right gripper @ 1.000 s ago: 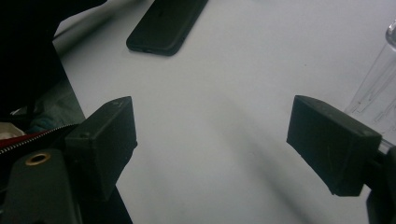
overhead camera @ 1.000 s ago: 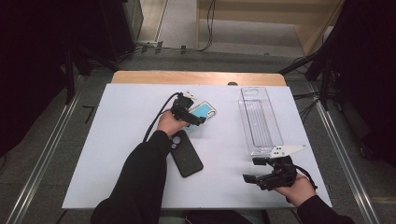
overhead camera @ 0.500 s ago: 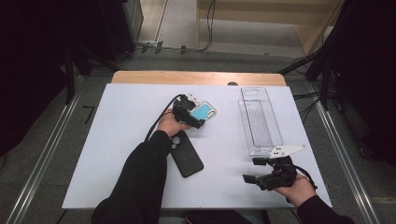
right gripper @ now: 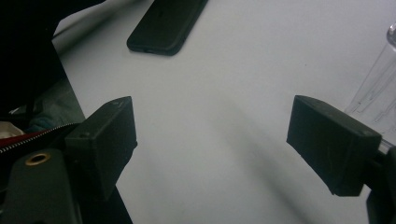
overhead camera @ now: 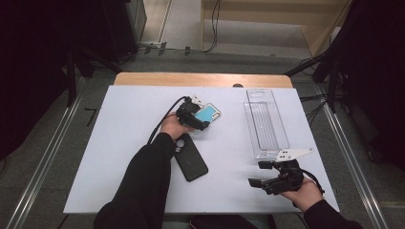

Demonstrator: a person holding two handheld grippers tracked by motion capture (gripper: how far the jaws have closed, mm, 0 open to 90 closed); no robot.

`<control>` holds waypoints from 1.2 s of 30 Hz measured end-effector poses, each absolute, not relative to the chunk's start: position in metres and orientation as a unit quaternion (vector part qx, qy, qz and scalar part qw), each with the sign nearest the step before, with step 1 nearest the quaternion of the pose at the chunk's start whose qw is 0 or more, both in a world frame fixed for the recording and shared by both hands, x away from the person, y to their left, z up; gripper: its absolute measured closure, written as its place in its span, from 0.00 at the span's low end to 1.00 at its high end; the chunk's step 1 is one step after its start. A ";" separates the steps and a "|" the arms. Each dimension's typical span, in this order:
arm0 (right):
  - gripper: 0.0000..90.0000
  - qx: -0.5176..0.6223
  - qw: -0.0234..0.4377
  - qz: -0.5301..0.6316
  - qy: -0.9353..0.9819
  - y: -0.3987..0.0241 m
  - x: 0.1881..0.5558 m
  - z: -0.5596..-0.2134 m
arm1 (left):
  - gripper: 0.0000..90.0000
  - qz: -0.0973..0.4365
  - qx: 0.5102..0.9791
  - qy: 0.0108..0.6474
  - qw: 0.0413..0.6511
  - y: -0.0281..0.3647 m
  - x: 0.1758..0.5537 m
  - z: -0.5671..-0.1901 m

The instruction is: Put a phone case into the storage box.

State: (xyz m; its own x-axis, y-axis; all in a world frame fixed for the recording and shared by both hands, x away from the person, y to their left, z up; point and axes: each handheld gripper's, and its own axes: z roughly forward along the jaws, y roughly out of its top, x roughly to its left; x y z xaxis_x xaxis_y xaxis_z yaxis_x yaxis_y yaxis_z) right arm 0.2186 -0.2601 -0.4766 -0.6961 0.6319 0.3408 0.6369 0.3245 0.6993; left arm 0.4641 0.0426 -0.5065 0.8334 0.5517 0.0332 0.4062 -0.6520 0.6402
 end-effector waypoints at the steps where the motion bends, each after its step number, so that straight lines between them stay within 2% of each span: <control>1: 0.16 -0.390 0.003 -0.431 -0.814 -0.260 0.219 -0.477 | 0.19 0.113 0.902 0.265 0.322 0.043 0.464 -0.506; 12: 0.16 -0.391 0.002 -0.431 -0.813 -0.261 0.219 -0.477 | 0.19 0.112 0.902 0.262 0.323 0.042 0.462 -0.502; 19: 0.16 -0.391 0.001 -0.431 -0.813 -0.262 0.218 -0.476 | 0.19 0.101 0.896 0.261 0.344 0.045 0.458 -0.480; 22: 0.16 -0.391 0.001 -0.431 -0.813 -0.261 0.218 -0.477 | 0.19 0.112 0.893 0.266 0.345 0.047 0.455 -0.468; 36: 0.16 -0.393 0.001 -0.427 -0.814 -0.258 0.219 -0.477 | 0.19 0.076 0.878 0.292 0.372 0.072 0.429 -0.432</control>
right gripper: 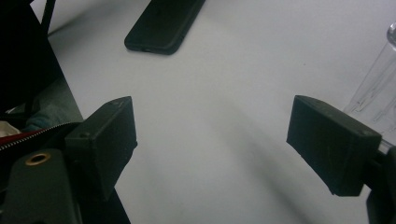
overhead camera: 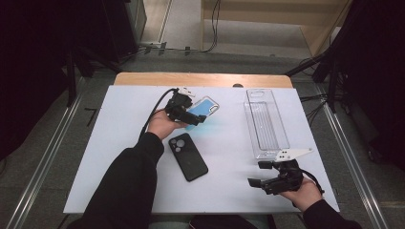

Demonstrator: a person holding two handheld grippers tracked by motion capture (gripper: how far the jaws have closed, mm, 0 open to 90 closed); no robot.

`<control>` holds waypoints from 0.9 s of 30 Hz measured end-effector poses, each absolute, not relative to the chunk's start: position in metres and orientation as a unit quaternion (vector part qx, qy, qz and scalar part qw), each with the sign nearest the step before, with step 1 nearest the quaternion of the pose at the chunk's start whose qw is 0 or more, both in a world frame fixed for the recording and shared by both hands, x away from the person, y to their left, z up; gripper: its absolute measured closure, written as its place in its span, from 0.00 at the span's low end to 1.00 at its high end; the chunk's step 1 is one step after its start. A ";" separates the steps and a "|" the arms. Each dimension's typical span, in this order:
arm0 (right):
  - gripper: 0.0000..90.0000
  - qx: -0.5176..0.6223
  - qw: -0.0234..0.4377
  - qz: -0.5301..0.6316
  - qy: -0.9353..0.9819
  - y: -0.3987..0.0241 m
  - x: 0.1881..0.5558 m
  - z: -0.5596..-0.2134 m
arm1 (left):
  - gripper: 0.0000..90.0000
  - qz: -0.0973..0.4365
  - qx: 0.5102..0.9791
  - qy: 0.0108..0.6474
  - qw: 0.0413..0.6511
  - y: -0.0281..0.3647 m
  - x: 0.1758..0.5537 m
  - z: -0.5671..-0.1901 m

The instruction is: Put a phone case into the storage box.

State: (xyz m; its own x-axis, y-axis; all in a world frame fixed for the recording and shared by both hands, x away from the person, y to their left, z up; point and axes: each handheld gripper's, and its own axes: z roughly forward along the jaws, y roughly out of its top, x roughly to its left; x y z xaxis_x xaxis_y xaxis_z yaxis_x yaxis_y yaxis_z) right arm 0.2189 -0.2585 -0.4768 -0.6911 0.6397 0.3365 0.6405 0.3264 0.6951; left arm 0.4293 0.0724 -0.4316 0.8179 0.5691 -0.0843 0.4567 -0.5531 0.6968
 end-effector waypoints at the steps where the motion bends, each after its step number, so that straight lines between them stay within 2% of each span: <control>1: 0.16 -0.392 -0.001 -0.426 -0.816 -0.258 0.219 -0.477 | 0.19 0.075 0.876 0.294 0.374 0.074 0.426 -0.430; 16: 0.16 -0.391 -0.006 -0.425 -0.816 -0.252 0.225 -0.478 | 0.19 0.067 0.868 0.320 0.374 0.100 0.380 -0.428; 27: 0.16 -0.396 -0.006 -0.424 -0.814 -0.252 0.228 -0.476 | 0.19 0.084 0.854 0.341 0.384 0.109 0.353 -0.437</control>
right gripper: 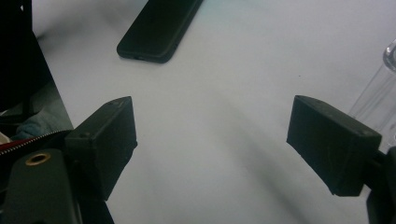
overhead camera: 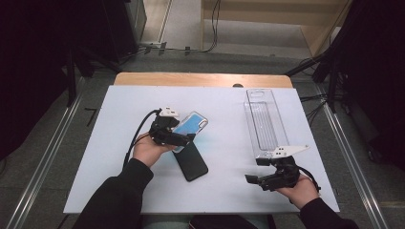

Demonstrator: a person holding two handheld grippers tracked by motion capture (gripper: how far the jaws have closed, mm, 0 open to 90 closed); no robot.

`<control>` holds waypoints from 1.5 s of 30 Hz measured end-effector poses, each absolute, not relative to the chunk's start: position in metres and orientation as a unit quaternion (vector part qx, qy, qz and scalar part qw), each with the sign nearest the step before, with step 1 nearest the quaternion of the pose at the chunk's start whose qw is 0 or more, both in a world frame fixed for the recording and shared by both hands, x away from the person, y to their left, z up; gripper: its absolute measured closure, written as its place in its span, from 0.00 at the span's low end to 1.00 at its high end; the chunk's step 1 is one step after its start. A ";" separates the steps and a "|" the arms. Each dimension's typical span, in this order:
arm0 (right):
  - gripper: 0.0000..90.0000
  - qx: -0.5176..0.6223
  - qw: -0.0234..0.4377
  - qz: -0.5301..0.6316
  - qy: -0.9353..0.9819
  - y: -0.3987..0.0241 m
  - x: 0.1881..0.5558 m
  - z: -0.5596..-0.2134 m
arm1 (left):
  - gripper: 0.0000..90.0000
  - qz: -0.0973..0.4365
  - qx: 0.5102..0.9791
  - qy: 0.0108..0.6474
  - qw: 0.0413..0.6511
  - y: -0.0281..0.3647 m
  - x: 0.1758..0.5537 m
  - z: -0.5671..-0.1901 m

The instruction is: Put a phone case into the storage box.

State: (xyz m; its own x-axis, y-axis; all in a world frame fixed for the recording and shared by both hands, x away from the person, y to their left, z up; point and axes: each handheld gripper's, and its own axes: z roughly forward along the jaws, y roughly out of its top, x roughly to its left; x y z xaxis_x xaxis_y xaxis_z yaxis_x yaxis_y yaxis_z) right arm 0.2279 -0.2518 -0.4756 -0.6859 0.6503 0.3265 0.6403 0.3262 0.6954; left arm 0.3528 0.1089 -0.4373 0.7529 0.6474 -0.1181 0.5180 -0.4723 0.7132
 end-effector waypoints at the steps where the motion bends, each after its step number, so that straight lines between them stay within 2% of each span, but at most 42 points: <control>1: 0.16 0.396 0.005 0.424 0.815 -0.251 0.228 -0.475 | 0.19 0.085 0.852 0.344 0.385 0.108 0.350 -0.439; 25: 0.16 0.412 -0.006 0.450 0.792 -0.235 0.236 -0.464 | 0.19 0.100 0.827 0.356 0.424 0.106 0.304 -0.449; 33: 0.16 0.415 -0.005 0.458 0.786 -0.224 0.239 -0.459 | 0.19 0.128 0.821 0.349 0.433 0.098 0.290 -0.460; 45: 0.16 0.427 -0.006 0.460 0.779 -0.211 0.245 -0.453 | 0.19 0.162 0.782 0.368 0.476 0.098 0.278 -0.464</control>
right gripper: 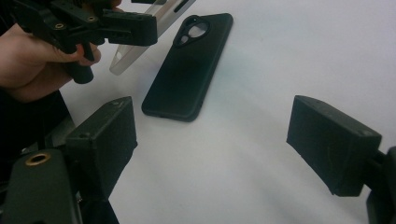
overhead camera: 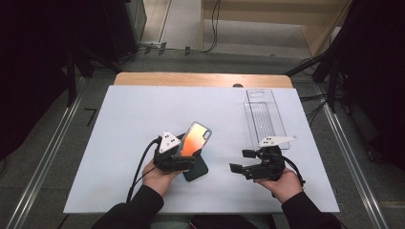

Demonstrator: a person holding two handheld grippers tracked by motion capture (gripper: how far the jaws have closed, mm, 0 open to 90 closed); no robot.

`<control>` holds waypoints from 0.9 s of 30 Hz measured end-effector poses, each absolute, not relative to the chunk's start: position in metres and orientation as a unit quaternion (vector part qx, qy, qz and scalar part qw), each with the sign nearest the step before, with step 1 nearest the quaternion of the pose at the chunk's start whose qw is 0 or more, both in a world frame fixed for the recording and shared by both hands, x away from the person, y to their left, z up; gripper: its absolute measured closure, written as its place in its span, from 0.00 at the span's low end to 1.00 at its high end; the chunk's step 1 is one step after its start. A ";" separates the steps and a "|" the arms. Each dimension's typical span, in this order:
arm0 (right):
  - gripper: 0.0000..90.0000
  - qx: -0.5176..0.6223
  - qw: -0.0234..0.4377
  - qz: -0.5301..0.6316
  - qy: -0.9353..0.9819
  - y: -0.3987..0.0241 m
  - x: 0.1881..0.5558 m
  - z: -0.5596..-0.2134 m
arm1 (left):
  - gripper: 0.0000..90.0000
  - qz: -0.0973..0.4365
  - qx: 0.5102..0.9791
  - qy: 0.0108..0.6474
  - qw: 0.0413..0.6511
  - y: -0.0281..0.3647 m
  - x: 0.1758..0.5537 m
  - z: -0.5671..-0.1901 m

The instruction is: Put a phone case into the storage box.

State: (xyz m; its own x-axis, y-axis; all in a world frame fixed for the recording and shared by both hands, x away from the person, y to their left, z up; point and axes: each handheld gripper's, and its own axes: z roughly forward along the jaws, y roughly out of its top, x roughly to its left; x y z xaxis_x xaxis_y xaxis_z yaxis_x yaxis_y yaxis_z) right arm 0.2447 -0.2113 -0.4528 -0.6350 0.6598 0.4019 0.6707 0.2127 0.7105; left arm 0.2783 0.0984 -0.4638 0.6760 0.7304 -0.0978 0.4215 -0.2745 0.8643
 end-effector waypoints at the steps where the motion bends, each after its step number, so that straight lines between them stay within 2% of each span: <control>1: 0.16 -0.427 0.006 -0.461 -0.778 -0.211 0.245 -0.452 | 0.19 0.163 0.781 0.365 0.479 0.098 0.278 -0.465; 13: 0.16 -0.439 0.001 -0.469 -0.766 -0.200 0.253 -0.443 | 0.19 0.193 0.757 0.371 0.502 0.093 0.269 -0.465; 27: 0.16 -0.454 0.012 -0.488 -0.745 -0.185 0.265 -0.429 | 0.19 0.189 0.745 0.375 0.518 0.089 0.264 -0.466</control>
